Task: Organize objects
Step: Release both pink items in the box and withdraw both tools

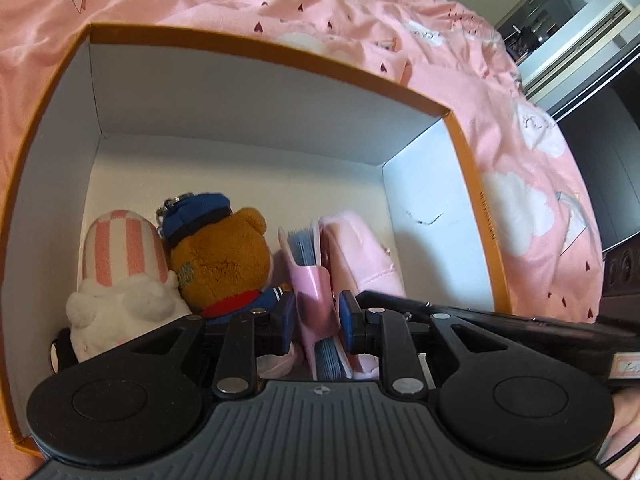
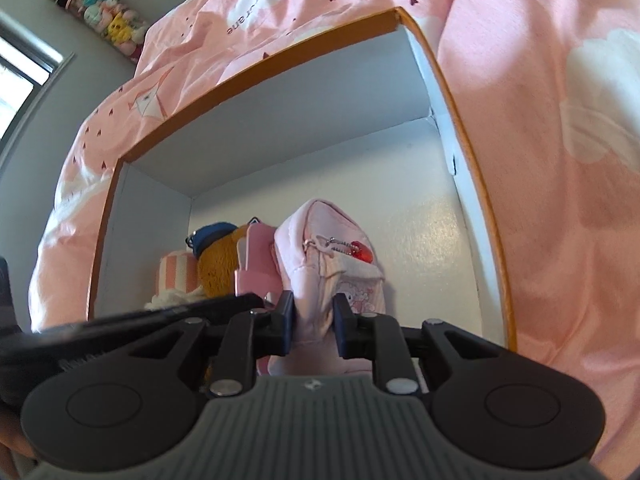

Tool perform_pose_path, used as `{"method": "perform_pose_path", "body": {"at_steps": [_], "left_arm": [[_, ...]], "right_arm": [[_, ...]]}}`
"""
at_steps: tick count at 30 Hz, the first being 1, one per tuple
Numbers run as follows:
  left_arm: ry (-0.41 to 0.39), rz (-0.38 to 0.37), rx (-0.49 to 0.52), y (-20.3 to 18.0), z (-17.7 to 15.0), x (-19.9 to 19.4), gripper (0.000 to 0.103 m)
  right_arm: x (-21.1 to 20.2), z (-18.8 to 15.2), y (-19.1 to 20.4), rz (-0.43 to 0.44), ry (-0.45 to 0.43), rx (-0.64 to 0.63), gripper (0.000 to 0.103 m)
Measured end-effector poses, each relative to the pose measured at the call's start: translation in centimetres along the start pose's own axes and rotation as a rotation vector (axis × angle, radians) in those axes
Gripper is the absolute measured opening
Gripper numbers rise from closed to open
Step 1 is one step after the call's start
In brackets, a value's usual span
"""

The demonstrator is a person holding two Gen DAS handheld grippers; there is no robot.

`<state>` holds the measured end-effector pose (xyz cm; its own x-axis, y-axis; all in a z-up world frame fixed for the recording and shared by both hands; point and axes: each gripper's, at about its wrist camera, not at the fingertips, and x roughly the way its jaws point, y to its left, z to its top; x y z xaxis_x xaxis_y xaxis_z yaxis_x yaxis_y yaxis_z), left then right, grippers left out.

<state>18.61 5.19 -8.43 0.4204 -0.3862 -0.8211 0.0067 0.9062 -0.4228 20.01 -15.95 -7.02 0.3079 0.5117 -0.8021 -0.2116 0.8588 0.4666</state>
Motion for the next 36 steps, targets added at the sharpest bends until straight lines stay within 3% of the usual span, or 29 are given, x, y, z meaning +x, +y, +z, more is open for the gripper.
{"method": "perform_pose_path", "body": {"at_steps": [6,14,19,24,36], "left_arm": [[0.005,-0.013,-0.013,0.0,0.2,0.5,0.019],[-0.012,-0.002,-0.027,-0.1,0.8,0.2,0.018],[-0.007,0.012,-0.027,-0.3,0.8,0.8,0.018],[-0.002,0.002,-0.055,0.1,0.7,0.7,0.018],[-0.046,-0.022,-0.07,0.1,0.6,-1.4,0.035]], "right_arm": [[0.4,-0.3,0.9,-0.041,0.008,-0.127,0.026],[0.7,-0.3,0.1,0.058,-0.054,-0.076,0.024],[1.2,-0.1,-0.1,0.045,-0.033,-0.066,0.026],[0.9,-0.1,0.5,0.019,-0.05,-0.096,0.034],[-0.9,-0.3,1.3,-0.04,-0.124,-0.169,0.052]]}}
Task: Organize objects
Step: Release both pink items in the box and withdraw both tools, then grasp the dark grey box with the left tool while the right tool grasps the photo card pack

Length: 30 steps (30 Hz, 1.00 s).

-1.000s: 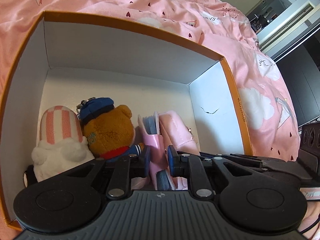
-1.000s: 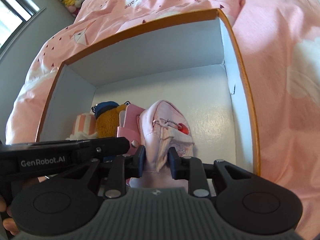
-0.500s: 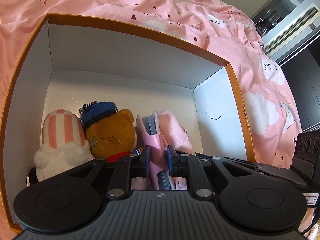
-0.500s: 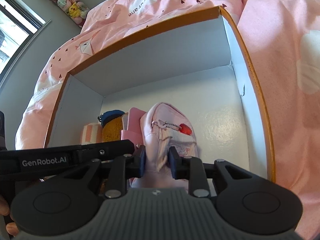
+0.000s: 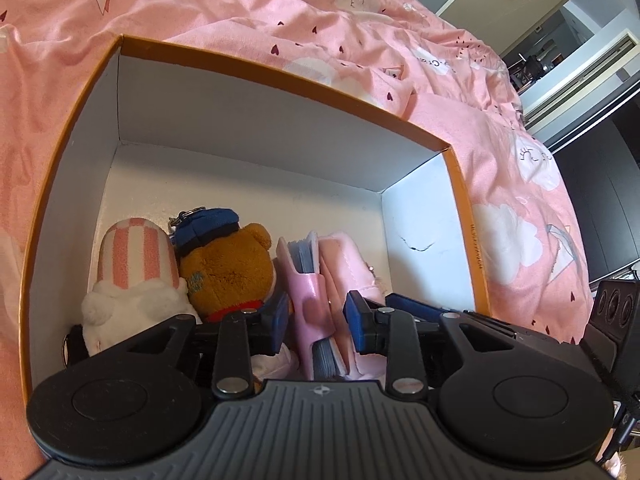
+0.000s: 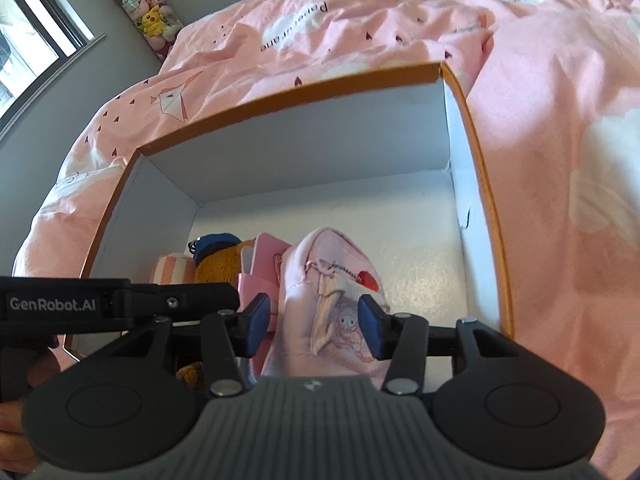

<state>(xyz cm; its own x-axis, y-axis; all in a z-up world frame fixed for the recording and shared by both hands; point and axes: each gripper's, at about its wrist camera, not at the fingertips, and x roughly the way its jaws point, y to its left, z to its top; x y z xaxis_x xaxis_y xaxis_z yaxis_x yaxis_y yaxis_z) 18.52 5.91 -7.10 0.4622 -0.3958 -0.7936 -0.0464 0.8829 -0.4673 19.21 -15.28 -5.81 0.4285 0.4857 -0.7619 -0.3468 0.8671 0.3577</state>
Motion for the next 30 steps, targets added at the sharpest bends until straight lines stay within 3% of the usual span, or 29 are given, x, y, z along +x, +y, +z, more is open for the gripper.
{"method": "perform_pose_path", "body": {"at_steps": [9,13,15,18,21,23,30], "left_arm": [[-0.058,-0.052,0.1,-2.2,-2.1,-6.1,0.038],[-0.023,-0.056,0.117,-2.8,-4.1,-7.6,0.038],[0.014,-0.052,0.109,-2.9,-5.3,-7.7,0.038],[0.072,-0.052,0.083,-2.8,-7.0,-7.2,0.038],[0.119,-0.034,0.075,-3.1,-8.5,-6.2,0.04],[0.138,-0.004,0.091,-3.5,-9.3,-5.5,0.051],[0.214,0.068,0.149,-5.1,-11.1,-2.9,0.067]], "right_arm": [[-7.3,-1.5,2.6,-0.002,-0.179,-0.058,0.057],[-10.1,-3.6,3.1,0.012,-0.201,-0.044,0.057],[-10.7,-4.8,3.0,0.01,-0.177,-0.023,0.054],[-10.8,-6.9,2.3,-0.011,-0.126,0.017,0.041],[-10.3,-9.1,1.1,-0.029,-0.052,0.051,0.04],[-10.2,-10.5,0.4,-0.05,-0.011,0.077,0.04],[-9.1,-13.9,-0.2,-0.079,0.121,0.08,0.04]]}}
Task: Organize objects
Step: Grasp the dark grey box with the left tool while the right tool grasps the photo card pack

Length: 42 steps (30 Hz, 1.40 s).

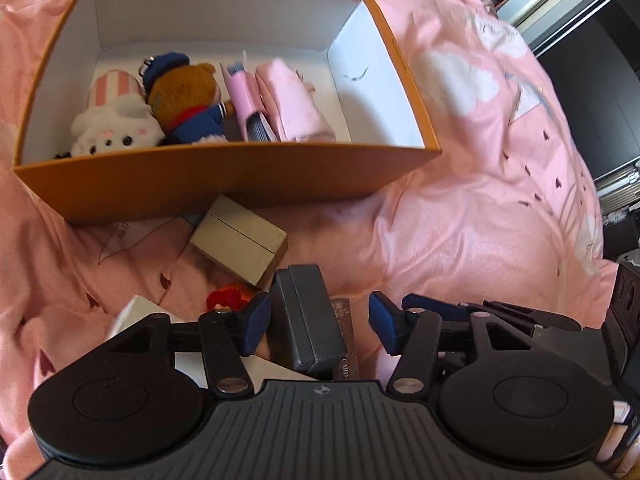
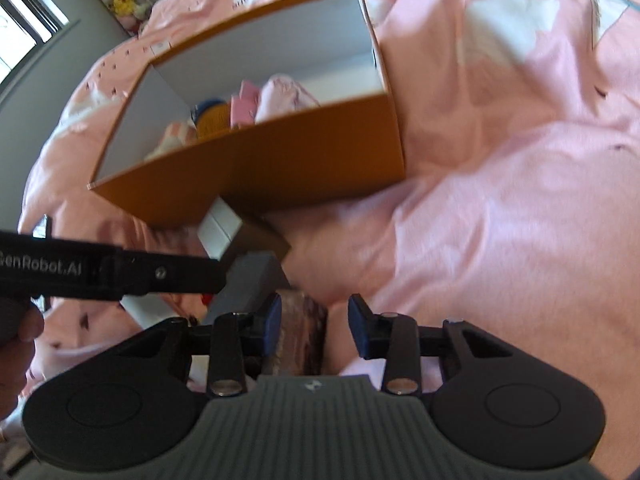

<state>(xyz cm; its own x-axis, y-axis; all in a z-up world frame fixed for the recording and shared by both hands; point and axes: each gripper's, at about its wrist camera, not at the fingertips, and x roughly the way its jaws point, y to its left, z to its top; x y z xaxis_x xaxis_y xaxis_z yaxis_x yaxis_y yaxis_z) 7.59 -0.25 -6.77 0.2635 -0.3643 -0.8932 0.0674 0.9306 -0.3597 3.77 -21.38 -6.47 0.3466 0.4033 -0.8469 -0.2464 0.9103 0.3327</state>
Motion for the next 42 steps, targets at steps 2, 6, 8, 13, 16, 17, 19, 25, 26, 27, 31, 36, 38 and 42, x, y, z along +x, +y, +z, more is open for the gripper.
{"method": "perform_pose_path", "body": {"at_steps": [2,6,8,13,16,17,19,25,26,27,31,36,38,42], "left_arm": [[0.021,0.035,0.001,-0.3,0.0,1.0,0.069],[0.082,0.084,0.005,-0.7,-0.2,2.6,0.069],[0.092,0.085,0.007,-0.8,-0.3,2.7,0.069],[0.119,0.11,0.0,-0.6,-0.5,3.3,0.063],[0.122,0.095,0.001,-0.5,-0.5,3.2,0.058],[0.127,0.083,0.0,-0.5,-0.6,3.3,0.052],[0.137,0.06,0.001,-0.3,-0.7,3.3,0.045],[0.104,0.049,0.013,0.4,-1.5,2.1,0.042],[0.097,0.05,0.016,0.5,-1.6,1.9,0.041],[0.091,0.049,0.019,0.5,-1.7,1.7,0.041],[0.078,0.042,0.015,0.8,-2.0,1.3,0.04],[0.065,0.033,0.004,1.6,-2.4,1.1,0.039],[0.064,0.034,0.001,1.7,-2.4,1.1,0.039],[0.061,0.03,-0.003,1.9,-2.4,1.1,0.039]], "right_arm": [[0.4,-0.4,-0.2,0.011,0.015,-0.003,0.04],[0.7,-0.6,-0.2,0.027,0.035,-0.014,0.04],[0.8,-0.6,-0.1,0.03,0.043,-0.026,0.04],[1.3,-0.7,0.1,0.04,0.061,-0.044,0.04],[1.5,-0.6,0.2,0.039,0.069,-0.05,0.04],[1.5,-0.6,0.3,0.035,0.073,-0.054,0.04],[1.6,-0.6,0.4,0.029,0.078,-0.062,0.04],[1.7,-0.7,1.0,0.039,0.104,-0.081,0.043],[1.8,-0.7,1.2,0.043,0.111,-0.089,0.044],[2.0,-0.7,1.4,0.045,0.119,-0.096,0.045],[3.1,-0.6,2.1,0.035,0.163,-0.106,0.044],[4.1,-0.2,2.3,0.022,0.198,-0.097,0.044],[4.3,-0.2,2.4,0.015,0.209,-0.096,0.045],[4.3,-0.3,3.0,-0.004,0.222,-0.127,0.045]]}}
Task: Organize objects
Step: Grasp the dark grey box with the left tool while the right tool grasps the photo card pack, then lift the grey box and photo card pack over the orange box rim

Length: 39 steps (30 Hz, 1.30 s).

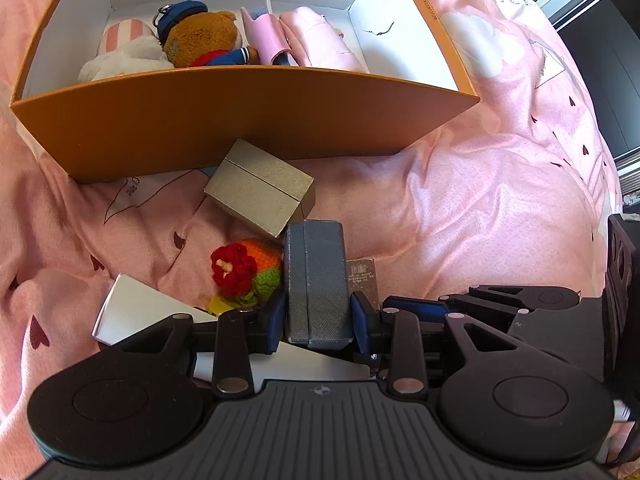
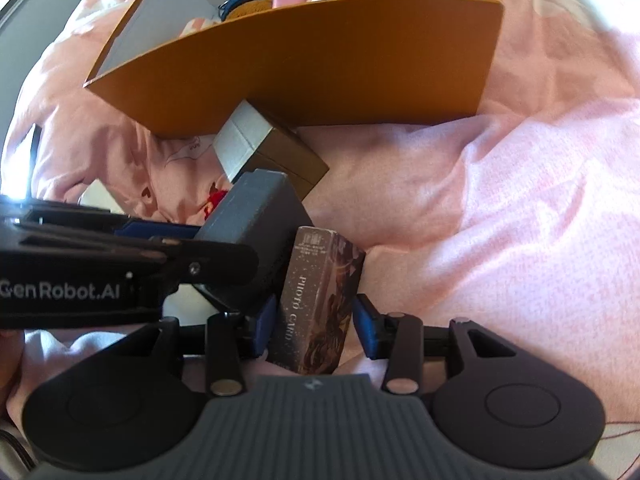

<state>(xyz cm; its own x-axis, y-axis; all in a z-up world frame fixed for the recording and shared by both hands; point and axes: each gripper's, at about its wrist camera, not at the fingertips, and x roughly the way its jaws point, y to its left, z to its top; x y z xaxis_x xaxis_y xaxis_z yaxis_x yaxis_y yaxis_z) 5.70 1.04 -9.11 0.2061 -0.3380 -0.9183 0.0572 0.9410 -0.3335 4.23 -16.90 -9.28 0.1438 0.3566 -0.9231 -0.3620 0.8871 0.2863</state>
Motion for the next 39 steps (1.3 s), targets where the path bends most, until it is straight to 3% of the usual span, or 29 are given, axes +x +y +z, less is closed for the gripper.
{"method": "perform_pose_path", "body": {"at_steps": [7,23,30,39], "left_arm": [[-0.005,0.017,0.014,-0.4,0.1,0.3,0.039],[0.023,-0.007,0.005,-0.7,0.5,1.5,0.041],[-0.023,-0.037,-0.016,-0.2,0.0,0.4,0.04],[-0.156,-0.128,0.044,-1.4,-0.4,-3.9,0.04]], "right_arm": [[1.5,0.1,-0.8,0.041,0.056,0.052,0.041],[-0.8,-0.8,-1.6,0.034,-0.004,0.086,0.03],[-3.1,-1.3,-2.5,0.036,-0.063,0.141,0.024],[-7.3,-0.9,-3.6,0.031,-0.18,0.178,0.024]]}}
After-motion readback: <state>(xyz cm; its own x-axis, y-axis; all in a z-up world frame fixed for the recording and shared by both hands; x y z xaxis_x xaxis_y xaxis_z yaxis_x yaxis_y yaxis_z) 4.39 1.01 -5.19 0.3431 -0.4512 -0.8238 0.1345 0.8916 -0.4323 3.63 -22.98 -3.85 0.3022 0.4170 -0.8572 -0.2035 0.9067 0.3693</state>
